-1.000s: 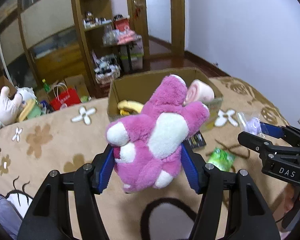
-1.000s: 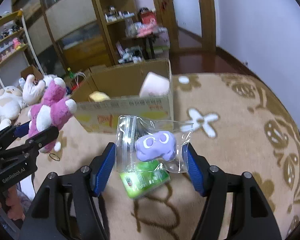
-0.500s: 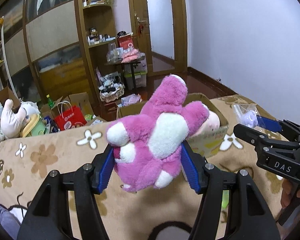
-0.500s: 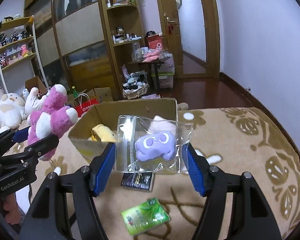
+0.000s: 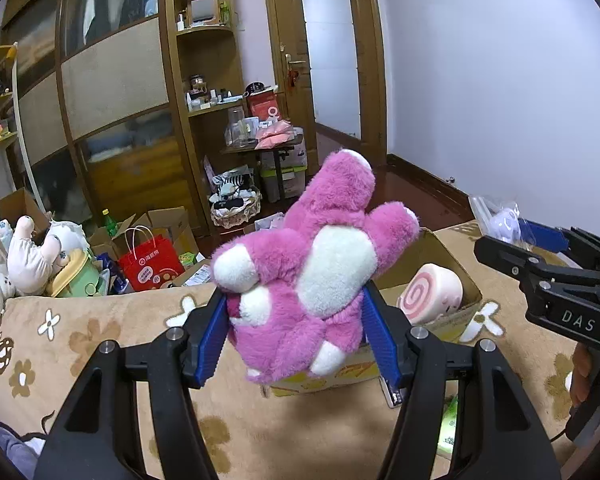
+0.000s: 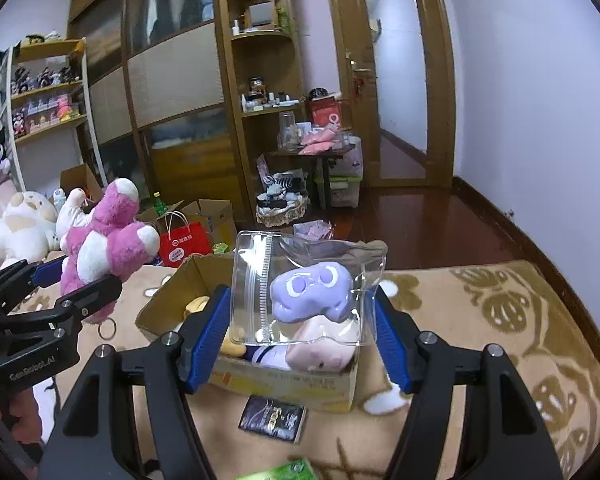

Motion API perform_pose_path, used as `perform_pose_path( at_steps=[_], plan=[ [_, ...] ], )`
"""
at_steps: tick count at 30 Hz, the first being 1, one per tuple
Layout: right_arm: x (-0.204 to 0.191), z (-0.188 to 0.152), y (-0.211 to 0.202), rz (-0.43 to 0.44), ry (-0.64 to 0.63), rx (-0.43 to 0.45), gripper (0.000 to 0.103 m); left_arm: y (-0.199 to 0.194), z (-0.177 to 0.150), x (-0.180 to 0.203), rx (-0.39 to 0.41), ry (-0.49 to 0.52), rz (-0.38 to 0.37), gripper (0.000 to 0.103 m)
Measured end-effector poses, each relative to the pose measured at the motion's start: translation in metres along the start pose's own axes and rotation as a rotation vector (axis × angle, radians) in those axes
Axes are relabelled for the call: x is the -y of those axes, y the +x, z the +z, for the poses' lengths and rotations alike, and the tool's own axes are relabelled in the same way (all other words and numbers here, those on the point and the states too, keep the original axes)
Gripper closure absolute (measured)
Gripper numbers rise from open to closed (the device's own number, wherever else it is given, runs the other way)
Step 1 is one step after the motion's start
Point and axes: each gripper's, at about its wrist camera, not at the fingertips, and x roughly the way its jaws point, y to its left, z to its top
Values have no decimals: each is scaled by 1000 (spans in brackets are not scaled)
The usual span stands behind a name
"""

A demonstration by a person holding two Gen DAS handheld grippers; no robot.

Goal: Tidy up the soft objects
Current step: 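Lift the pink bear and clear bag and carry both over the box, then open both grippers to drop the bear and bag into the box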

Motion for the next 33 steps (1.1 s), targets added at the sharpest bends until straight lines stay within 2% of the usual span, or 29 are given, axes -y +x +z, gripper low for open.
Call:
perform_pose_path(
  at_steps=[11, 22, 30, 33],
  plan=[
    [-6, 4, 31, 48, -1, 1, 31, 39, 2, -8, -55, 0, -15, 41],
    [15, -15, 73, 99, 98, -76, 31, 82, -14, -13, -139, -21, -42, 41],
    [13, -20, 81, 112, 98, -73, 28, 95, -16, -15, -164, -28, -47, 40],
    [11, -22, 84, 102, 91, -80, 27, 99, -16, -19, -176, -48, -32, 33]
  ],
)
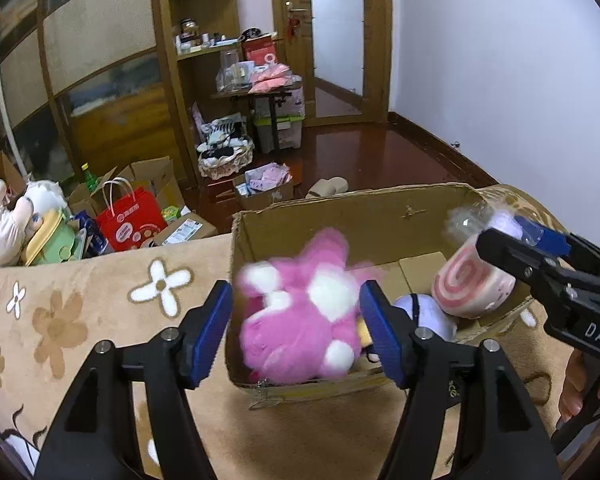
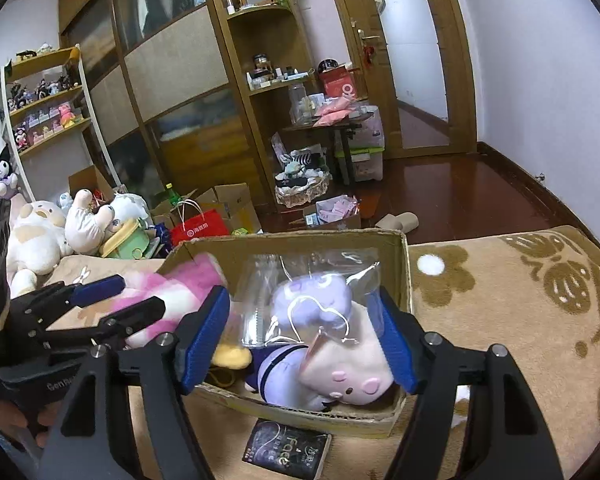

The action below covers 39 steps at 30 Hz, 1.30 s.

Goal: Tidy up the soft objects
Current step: 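Open both grippers to drop the bear and bag into the box, then move both tools back toward the black and green tissue packets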

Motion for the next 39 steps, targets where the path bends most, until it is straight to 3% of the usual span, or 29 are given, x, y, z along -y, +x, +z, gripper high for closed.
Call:
perform_pose_path(
  at_steps=[2, 13, 18, 20, 39],
  plan=[
    [1, -1, 1, -3, 3, -6, 27, 0, 0, -4, 8, -14, 16, 25],
    [0, -3, -11, -30, -14, -8, 11, -11, -4, -15, -4, -20, 54, 8],
    [-1, -5, -24, -48, -11, -8, 8, -23, -5, -19, -10, -38, 47, 7],
    [-2, -6, -31, -61, -17, -4, 0, -29, -7, -20, -14, -43, 43, 7],
    [-8, -28, -85, -117, -62, -67, 0, -83, -39, -9, -84, -53, 13, 5]
  ],
)
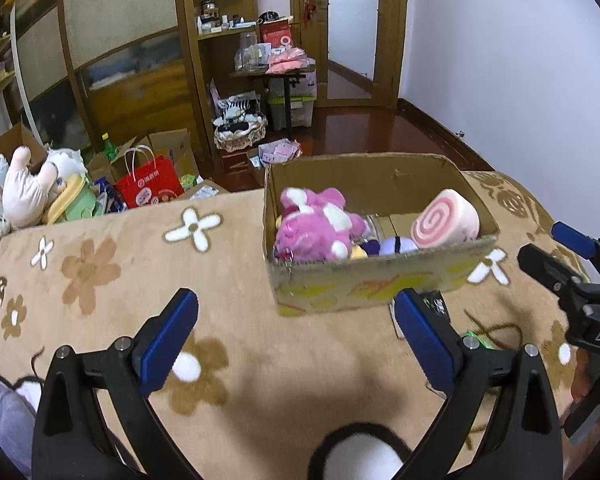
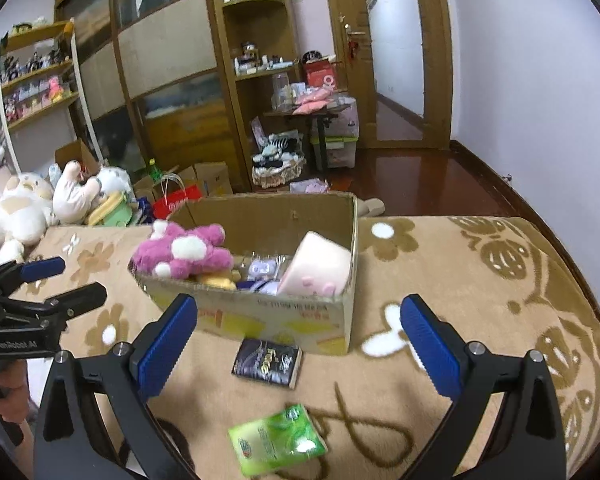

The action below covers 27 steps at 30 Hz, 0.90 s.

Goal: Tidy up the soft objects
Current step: 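Move both tools back toward the black and green tissue packets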

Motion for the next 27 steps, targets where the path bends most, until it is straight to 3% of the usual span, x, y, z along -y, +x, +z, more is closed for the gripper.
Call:
perform_pose_path(
  at_steps=[15, 27],
  plan=[
    [-6, -34, -16, 2, -25, -117, 0, -15, -26, 13, -59, 24, -36, 5],
    [-4, -51, 11, -30, -33, -246, 0, 9, -28, 15, -130, -4, -94, 5]
  ],
)
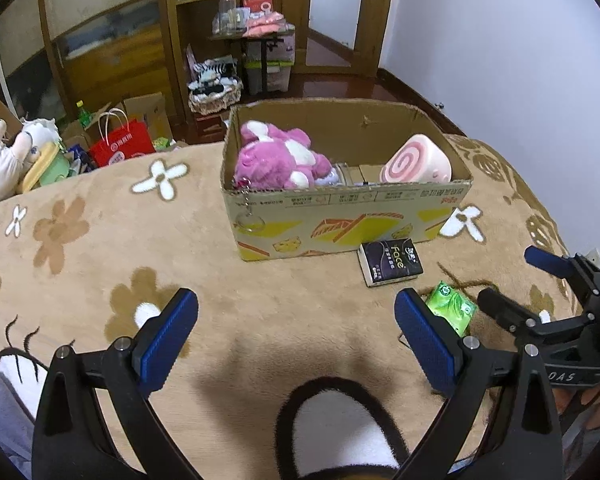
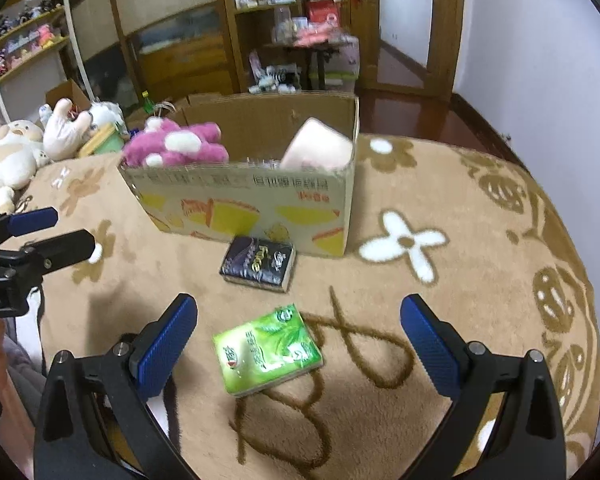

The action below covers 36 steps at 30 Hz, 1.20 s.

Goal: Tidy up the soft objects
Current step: 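Move both tools back toward the black and green tissue packets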

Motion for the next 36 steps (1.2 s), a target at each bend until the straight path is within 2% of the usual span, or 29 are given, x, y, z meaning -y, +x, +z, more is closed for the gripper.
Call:
perform_pose_path(
  at_steps=[10, 17, 25, 28, 31, 32, 36],
  plan=[
    [-4, -7, 25, -5, -17, -106, 0, 30, 1, 8, -89, 1, -58, 5],
    [-6, -11, 40, 21, -19, -163, 0, 44, 4, 16, -111, 23, -64, 5],
    [-9, -19, 61, 62, -4, -250, 0, 67, 7, 25, -157, 18, -124, 5],
    [-7, -22, 69, 59, 9, -287, 8, 74, 8, 27, -167, 9, -157, 5],
    [1, -24, 75, 104, 69, -317, 15, 83, 10, 29, -179, -1, -186, 5],
    [3, -24, 75, 118, 82, -320, 22, 85, 10, 30, -181, -2, -192, 5],
    [4, -25, 76, 132, 98, -326, 24, 95, 13, 36, -185, 5, -212, 5]
  ],
)
